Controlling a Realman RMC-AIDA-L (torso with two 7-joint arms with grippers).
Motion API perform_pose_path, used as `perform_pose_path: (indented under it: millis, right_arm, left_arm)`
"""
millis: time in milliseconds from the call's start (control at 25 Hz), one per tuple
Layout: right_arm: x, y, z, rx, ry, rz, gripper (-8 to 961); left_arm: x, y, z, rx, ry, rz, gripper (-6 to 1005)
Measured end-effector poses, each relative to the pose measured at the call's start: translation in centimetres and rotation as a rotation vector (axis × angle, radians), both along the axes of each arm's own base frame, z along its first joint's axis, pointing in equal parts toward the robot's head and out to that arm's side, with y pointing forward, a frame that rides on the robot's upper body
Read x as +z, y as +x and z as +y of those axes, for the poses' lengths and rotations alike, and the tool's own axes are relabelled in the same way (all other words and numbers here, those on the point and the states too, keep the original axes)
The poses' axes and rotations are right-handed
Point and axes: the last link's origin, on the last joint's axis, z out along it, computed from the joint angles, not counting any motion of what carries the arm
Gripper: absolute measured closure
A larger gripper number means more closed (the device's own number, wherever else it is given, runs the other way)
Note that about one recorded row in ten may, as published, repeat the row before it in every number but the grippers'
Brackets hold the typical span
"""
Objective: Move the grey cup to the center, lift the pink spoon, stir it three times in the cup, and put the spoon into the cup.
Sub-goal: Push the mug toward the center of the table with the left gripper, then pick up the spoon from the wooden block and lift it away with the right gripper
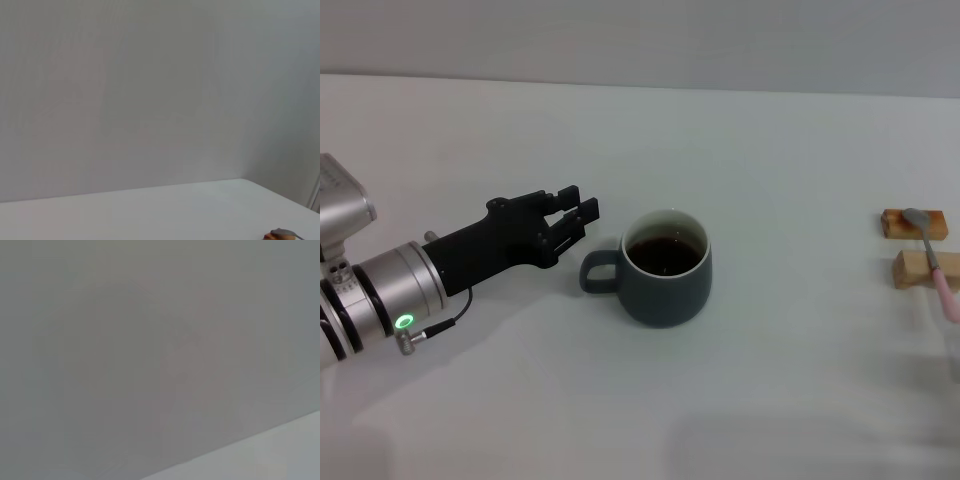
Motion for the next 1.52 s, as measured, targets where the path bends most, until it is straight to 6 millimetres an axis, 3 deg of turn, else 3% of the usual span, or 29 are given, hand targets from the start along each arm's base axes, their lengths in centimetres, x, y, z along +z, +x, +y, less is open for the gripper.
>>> perform_pose_path:
  millis: [400, 1520]
  right_arm:
    - [-1.2, -0.3, -0.1, 0.005, -0.068, 0.007, 473]
    - [-1.4, 0.4, 1.3, -0.025, -0.113, -0.022, 472]
  left_arm:
    - [-0.1, 0.0, -0.1, 0.003, -0.001, -0.002, 674]
    - [-0.7, 0.2, -0.7, 0.007, -0.012, -0.024, 674]
